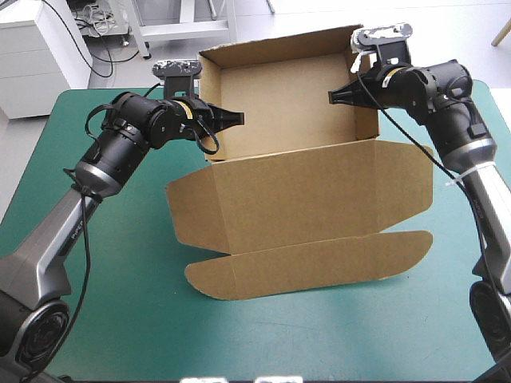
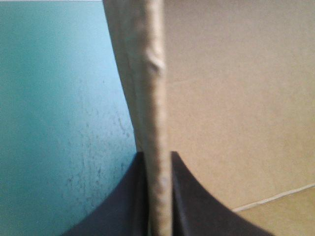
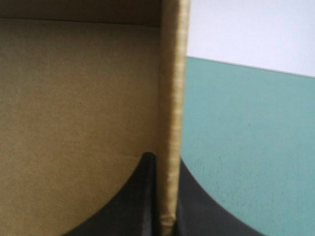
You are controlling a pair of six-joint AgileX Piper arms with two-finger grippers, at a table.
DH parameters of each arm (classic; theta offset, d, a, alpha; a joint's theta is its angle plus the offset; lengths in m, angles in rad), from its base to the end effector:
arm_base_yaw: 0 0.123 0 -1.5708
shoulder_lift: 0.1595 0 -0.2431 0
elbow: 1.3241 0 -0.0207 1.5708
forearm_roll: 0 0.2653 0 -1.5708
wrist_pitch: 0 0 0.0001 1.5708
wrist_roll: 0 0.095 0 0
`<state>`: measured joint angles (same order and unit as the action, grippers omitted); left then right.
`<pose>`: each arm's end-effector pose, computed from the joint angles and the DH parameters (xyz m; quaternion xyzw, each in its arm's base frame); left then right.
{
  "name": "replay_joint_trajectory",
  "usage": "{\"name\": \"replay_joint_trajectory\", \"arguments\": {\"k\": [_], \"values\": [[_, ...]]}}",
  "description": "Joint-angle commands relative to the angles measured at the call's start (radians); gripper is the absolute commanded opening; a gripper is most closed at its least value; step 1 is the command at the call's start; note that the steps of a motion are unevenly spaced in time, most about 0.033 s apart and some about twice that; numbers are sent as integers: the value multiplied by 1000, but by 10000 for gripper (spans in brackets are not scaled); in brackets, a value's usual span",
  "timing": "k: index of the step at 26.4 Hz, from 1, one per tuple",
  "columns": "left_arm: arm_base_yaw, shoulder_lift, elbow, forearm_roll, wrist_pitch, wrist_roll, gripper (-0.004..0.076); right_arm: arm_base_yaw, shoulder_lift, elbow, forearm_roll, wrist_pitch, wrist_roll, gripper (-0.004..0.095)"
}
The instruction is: Fold the box
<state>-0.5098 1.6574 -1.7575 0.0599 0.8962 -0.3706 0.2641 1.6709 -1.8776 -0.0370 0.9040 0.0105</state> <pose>0.3409 -0.1855 0.3667 0.0704 0.9055 -0.1516 0.3901 0.3754 0.0986 0.4002 -0.1155 0.8791 0.0452 0.4601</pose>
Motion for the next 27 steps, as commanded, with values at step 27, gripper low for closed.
{"name": "replay_joint_trajectory", "arguments": {"k": [27], "values": [[32, 244, -38, -159, 86, 267, -3, 3, 309, -27, 143, 265, -51, -16]]}}
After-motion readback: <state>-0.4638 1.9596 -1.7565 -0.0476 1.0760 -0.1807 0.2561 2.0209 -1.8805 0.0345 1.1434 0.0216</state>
